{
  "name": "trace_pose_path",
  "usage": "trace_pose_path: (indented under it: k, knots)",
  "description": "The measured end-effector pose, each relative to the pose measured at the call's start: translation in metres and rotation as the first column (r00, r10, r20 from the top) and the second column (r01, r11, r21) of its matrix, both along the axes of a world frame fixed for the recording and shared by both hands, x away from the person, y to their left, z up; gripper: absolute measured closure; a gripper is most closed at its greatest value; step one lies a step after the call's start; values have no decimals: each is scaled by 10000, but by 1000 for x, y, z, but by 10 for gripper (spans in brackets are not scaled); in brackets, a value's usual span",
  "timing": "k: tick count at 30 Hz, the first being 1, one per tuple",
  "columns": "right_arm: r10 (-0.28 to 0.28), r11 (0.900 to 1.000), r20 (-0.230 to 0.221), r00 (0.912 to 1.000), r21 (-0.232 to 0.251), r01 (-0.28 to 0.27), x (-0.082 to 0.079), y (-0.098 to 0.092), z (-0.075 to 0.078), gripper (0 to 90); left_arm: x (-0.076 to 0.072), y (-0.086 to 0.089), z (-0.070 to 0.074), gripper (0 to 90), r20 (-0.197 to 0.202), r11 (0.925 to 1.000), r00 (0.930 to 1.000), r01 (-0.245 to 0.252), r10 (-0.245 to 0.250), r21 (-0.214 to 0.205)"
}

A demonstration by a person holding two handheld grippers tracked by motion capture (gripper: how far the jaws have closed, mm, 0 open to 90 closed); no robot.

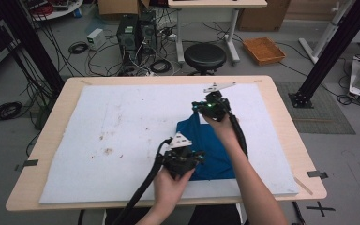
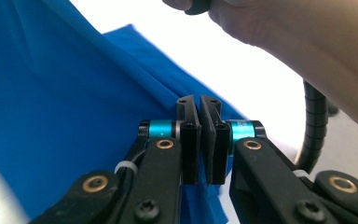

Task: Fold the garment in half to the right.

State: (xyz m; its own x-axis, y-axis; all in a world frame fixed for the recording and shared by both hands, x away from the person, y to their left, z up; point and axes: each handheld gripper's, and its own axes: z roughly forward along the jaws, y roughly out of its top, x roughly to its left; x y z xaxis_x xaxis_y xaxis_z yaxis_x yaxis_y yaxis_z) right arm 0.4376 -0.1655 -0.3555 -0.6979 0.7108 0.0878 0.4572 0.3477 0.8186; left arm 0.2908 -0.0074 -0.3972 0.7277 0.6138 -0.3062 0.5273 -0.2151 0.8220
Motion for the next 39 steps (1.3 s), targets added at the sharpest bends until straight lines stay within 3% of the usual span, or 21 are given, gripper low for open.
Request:
trace_pose_path:
  k: [7, 10, 12, 14, 15, 16, 17, 19, 22, 25, 29, 35, 39]
  knots:
    - [-795, 9947, -76, 9968, -664, 788, 1, -52, -17, 899, 15, -51, -15, 864, -364, 9983, 9978, 563, -557, 144]
    - [-1087, 9876, -94, 9940, -1150, 1069, 2, -66, -27, 899, 20, -64, -23, 863, -431, 9970, 9965, 731, -720, 238]
    - [-1300, 9835, -135, 9914, -1289, 1272, 2, -72, -34, 899, 23, -70, -29, 853, -385, 9957, 9950, 923, -920, 75]
    - [-1502, 9797, -111, 9886, -1363, 1473, 2, -78, -39, 894, 23, -72, -32, 751, -188, 9932, 9936, 1102, -1110, -374]
    - [-1634, 9769, -160, 9864, -1419, 1596, 3, -80, -42, 879, 22, -72, -32, 741, -21, 9904, 9919, 1269, -1272, -552]
    - [-1829, 9704, -124, 9831, -1628, 1785, 3, -82, -43, 835, 20, -72, -31, 689, 155, 9871, 9900, 1411, -1403, -759]
    - [-2021, 9653, -134, 9793, -1714, 1969, 3, -83, -43, 810, 18, -72, -29, 626, 324, 9838, 9872, 1581, -1559, -849]
    - [-2172, 9639, -138, 9760, -1605, 2122, 2, -86, -42, 776, 14, -67, -24, 599, 638, 9809, 9839, 1725, -1671, -905]
    - [-2307, 9647, 58, 9730, -1295, 2294, -7, -89, -37, 749, 8, -54, -15, 556, 949, 9813, 9822, 1707, -1623, -893]
    - [-2372, 9672, -107, 9714, -963, 2351, -23, -94, -37, 716, 4, -31, -5, 542, 1241, 9847, 9819, 1539, -1432, -816]
    - [-2364, 9713, -334, 9711, -335, 2353, -62, -105, -45, 674, -1, 10, 6, 536, 1584, 9912, 9820, 1143, -1025, -668]
    - [-2071, 9723, -1266, 9701, 832, 2185, -132, -122, -68, 629, -10, 75, 12, 516, 2003, 9999, 9797, 120, -101, -87]
    - [-1943, 9690, -1981, 9607, 1135, 2194, -154, -124, -83, 623, -13, 110, 8, 514, 1789, 9987, 9825, -515, 510, -23]
